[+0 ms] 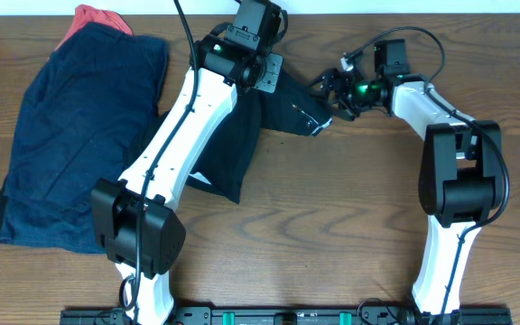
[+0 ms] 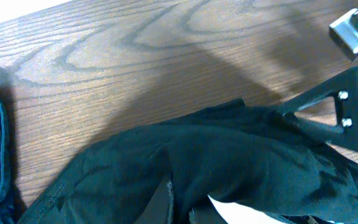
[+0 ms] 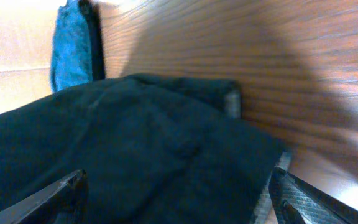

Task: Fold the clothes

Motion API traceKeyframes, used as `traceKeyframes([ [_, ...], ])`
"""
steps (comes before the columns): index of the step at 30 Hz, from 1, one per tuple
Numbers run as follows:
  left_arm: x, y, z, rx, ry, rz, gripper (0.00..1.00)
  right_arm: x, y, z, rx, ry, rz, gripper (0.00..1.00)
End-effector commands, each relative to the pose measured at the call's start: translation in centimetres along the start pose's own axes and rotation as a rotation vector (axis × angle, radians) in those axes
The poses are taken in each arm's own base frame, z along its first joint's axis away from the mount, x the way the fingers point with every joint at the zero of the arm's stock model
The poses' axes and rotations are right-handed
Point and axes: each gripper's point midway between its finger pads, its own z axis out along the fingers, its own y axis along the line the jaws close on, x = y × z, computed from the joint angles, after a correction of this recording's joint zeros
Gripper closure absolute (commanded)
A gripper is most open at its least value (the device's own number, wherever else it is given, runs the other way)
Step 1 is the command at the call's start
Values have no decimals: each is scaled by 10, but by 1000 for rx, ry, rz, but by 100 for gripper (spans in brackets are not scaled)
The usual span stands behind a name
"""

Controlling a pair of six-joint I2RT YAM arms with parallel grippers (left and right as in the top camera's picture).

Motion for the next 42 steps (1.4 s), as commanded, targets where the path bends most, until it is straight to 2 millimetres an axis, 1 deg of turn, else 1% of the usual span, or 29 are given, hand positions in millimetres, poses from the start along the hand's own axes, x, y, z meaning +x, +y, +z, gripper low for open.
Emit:
traceKeyframes([
  [1,-13,2,-19,1,-54,-7,94,10,7,10,-42,44,51,12],
  [2,-13,2,-19,1,-54,-7,94,9,8,12,-44,39,49,18],
  [3,-13,2,-19,1,-54,-7,94,6,11,14,-52,32,41,25],
  [4,-13,2,-19,1,-53,-7,94,4,13,16,-57,23,35,36],
  [5,-13,2,-19,1,-53,-7,94,1,15,17,-61,10,24,56],
  [6,-13,2,-19,1,-53,-7,94,-2,17,18,-61,-6,7,78],
  [7,-13,2,-19,1,-53,-7,94,-7,19,19,-64,-25,-17,98],
  [10,-13,2,-20,1,-54,-7,94,-23,32,13,-102,-86,-110,99],
  [12,-13,2,-21,1,-55,-7,94,-36,40,2,-121,-132,-186,99],
  [15,-11,2,-25,0,-48,-6,94,-53,55,-25,-132,-194,-302,99],
  [18,-7,3,-29,-1,-36,-1,93,-64,70,-60,-116,-249,-407,99],
  [19,-6,4,-31,-2,-30,1,91,-65,73,-72,-102,-261,-436,99],
  [20,-3,4,-32,-3,-22,8,83,-65,75,-83,-82,-271,-462,99],
  [21,0,5,-34,-4,-9,17,70,-65,72,-99,-31,-286,-484,99],
  [22,2,5,-35,-5,0,23,63,-64,67,-108,8,-292,-490,99],
  [23,6,5,-35,-7,13,39,53,-63,61,-118,63,-300,-497,99],
  [24,9,6,-35,-8,27,59,41,-61,50,-131,146,-307,-500,99],
  [28,15,9,-35,-11,54,128,21,-55,22,-165,356,-306,-521,99],
  [30,14,14,-34,-18,50,129,19,-53,4,-179,448,-295,-518,99],
  [32,11,22,-34,-27,44,114,18,-50,-8,-185,500,-276,-523,99],
  [34,12,34,-31,-41,47,92,18,-49,-17,-189,537,-264,-522,99],
  [37,18,58,-21,-68,78,52,18,-51,-23,-194,580,-267,-524,99],
  [40,26,86,-3,-98,119,4,18,-53,-24,-195,588,-273,-525,99],
  [42,34,104,13,-116,154,-26,18,-53,-24,-195,588,-273,-525,99],
])
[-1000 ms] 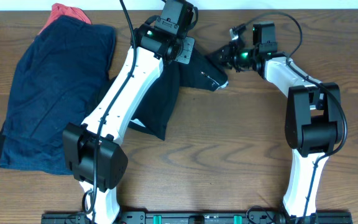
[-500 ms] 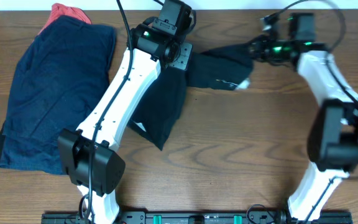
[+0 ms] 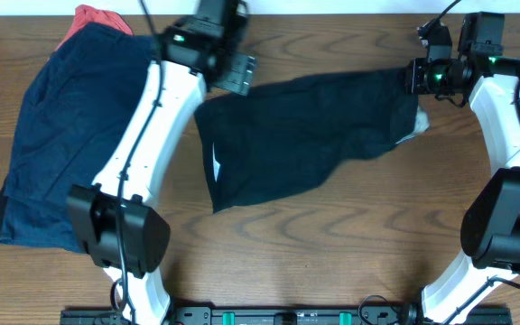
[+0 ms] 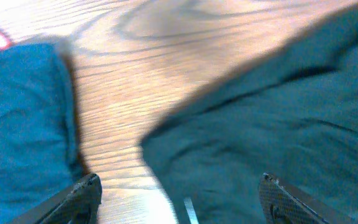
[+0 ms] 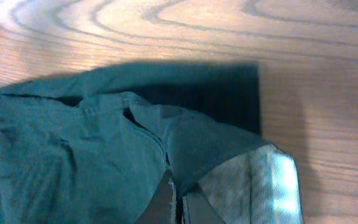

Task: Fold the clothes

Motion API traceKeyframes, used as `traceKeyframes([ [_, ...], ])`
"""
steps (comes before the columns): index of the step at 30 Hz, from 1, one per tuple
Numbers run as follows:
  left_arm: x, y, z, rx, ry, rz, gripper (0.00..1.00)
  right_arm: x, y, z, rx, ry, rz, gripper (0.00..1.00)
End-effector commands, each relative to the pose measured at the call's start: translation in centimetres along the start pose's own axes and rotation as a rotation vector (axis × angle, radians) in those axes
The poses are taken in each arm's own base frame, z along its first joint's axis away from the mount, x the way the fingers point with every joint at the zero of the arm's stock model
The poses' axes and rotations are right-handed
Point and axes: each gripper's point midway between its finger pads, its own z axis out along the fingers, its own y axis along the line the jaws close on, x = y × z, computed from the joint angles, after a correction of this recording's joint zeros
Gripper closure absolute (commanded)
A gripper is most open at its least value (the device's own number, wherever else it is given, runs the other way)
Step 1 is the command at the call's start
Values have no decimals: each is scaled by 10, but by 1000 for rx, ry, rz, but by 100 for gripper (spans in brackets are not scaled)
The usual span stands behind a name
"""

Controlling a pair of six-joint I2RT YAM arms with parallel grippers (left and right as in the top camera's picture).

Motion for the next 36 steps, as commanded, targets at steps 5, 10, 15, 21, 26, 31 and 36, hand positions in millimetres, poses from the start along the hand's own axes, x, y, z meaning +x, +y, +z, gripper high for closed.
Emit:
traceKeyframes([
  [5,22,34,67,-33,121,-4,18,-1,-9,-1,35,0,-34,99],
  [10,34,28,100,-20,174,78,18,-1,-8,-1,34,2,-33,99],
  [15,51,28,127,-15,236,79,18,0,-8,-1,34,3,-25,99],
  [21,66,22,149,11,287,82,25,0,-8,-1,34,3,-24,98],
  [26,68,7,161,94,282,87,35,-1,-8,-1,34,-2,-6,99],
  [31,68,7,162,94,280,86,50,-2,-9,-1,35,-3,-4,99],
  [36,71,7,161,96,294,87,81,-2,-9,-1,35,-4,-4,98],
])
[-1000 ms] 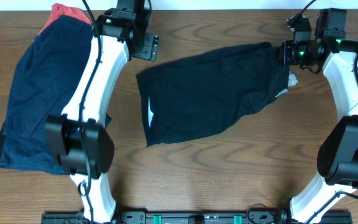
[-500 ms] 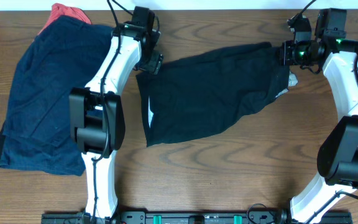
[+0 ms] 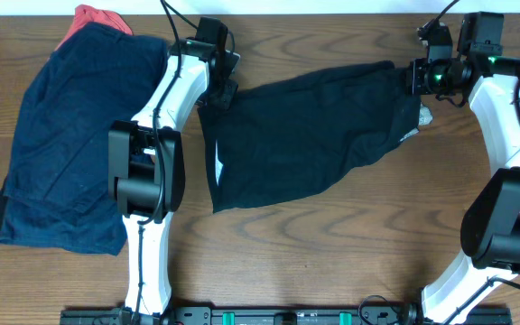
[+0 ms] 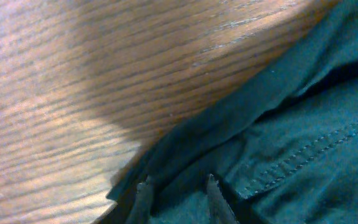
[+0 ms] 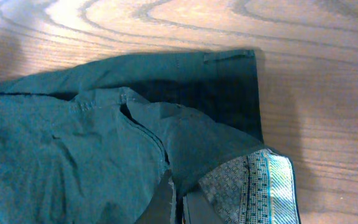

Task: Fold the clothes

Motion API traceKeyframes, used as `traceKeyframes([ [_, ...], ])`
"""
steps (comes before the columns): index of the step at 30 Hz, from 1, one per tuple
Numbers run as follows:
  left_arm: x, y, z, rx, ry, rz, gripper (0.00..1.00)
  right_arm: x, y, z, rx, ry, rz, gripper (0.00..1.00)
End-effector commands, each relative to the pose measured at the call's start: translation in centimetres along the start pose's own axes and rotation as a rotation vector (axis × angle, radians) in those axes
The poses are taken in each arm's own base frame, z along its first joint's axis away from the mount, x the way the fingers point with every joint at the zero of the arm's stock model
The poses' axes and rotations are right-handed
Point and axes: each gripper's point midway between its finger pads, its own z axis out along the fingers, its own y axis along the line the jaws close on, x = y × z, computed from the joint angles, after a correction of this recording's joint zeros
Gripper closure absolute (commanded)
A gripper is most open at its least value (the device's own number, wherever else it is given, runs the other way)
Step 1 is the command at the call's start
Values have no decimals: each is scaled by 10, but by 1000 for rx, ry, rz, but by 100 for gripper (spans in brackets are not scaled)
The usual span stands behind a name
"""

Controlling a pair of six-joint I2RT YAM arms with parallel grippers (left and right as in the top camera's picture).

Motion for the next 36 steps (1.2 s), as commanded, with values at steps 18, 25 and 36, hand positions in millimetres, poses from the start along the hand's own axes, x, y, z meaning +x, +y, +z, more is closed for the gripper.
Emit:
traceKeyframes([
  [18,-19,11,-114,-51,-188,-60,94,-29,-3,-33,16,-88,18,99],
  [25,-23,11,-267,-90,-514,-77,94,-45,1,-94,54,-176,12,99],
  [36,38,10,-436,-181,-881,-107,94,-52,13,-221,149,-389,4,99],
])
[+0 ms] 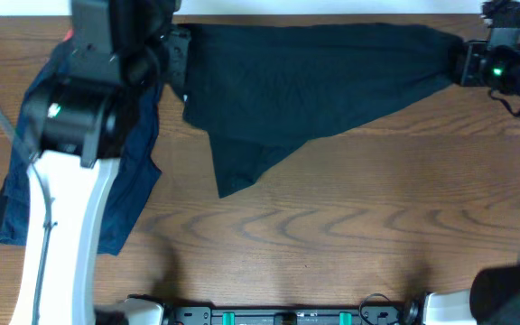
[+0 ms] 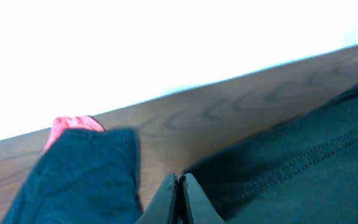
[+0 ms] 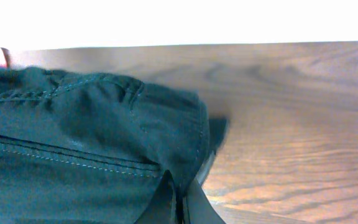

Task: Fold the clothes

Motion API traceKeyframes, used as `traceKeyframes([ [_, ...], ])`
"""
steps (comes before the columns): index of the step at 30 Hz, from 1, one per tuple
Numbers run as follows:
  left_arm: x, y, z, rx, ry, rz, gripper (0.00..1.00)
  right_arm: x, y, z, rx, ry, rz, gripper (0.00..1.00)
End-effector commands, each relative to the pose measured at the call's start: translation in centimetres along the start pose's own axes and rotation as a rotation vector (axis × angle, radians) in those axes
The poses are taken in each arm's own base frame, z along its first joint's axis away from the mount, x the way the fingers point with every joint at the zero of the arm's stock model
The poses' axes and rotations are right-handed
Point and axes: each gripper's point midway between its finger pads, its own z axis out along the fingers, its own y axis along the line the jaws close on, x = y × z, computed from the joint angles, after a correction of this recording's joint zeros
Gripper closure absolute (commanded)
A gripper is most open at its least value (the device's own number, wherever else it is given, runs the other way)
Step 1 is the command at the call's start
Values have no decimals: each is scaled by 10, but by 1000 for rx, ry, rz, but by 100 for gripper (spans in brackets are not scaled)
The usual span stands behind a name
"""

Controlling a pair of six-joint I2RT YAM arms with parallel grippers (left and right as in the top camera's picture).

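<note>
A pair of black shorts (image 1: 305, 72) hangs stretched wide across the far side of the table, its lower part drooping to a point. My left gripper (image 1: 181, 56) is shut on its left top corner and my right gripper (image 1: 463, 65) on its right top corner. The left wrist view shows the left gripper (image 2: 179, 183) with jaws pressed together beside dark stitched cloth (image 2: 303, 162). Seen from the right wrist, the right gripper (image 3: 180, 193) pinches a fold of the same cloth (image 3: 73, 143), held above the wood.
A blue garment (image 1: 134, 171) lies spread on the left of the table, partly under my left arm, with a red one (image 2: 73, 123) at its far end. Bare wooden table (image 1: 377, 226) fills the middle and right. The table's far edge lies just behind the shorts.
The shorts lay flat on the table with both grippers low at their top corners. Now both grippers are higher and farther apart, and the shorts hang taut between them.
First the shorts were bunched at the table's middle with both grippers open at them. Then they lay spread wider, the right gripper shut on the right corner, the left open over the left edge. The left then reached that corner. Now both hold the shorts up.
</note>
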Motion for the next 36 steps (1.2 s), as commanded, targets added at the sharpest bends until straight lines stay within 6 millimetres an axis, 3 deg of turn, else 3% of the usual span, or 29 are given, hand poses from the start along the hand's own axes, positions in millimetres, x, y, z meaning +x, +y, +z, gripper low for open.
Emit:
traceKeyframes([
  [1,-20,16,-58,-73,-128,-21,94,-27,-4,-69,93,-151,-6,99],
  [6,-34,18,-132,-86,-292,-35,94,-35,13,-143,149,-291,-29,99],
  [12,-35,19,-212,-94,-462,-64,94,-25,39,-216,230,-418,-51,99],
  [15,-33,19,-231,-97,-500,-65,94,-19,45,-237,277,-451,-57,99],
  [18,-31,19,-232,-97,-498,-65,94,-14,45,-243,300,-451,-52,99],
  [22,-33,19,-207,-94,-445,-63,94,-12,36,-227,294,-401,-21,99],
  [25,-35,19,-172,-89,-375,-60,94,-12,20,-200,282,-331,9,99],
  [32,-22,24,-39,-118,-117,-51,94,-9,-26,-97,218,-118,78,99],
  [36,1,28,53,-139,30,-46,94,2,-52,-18,167,-2,108,99],
])
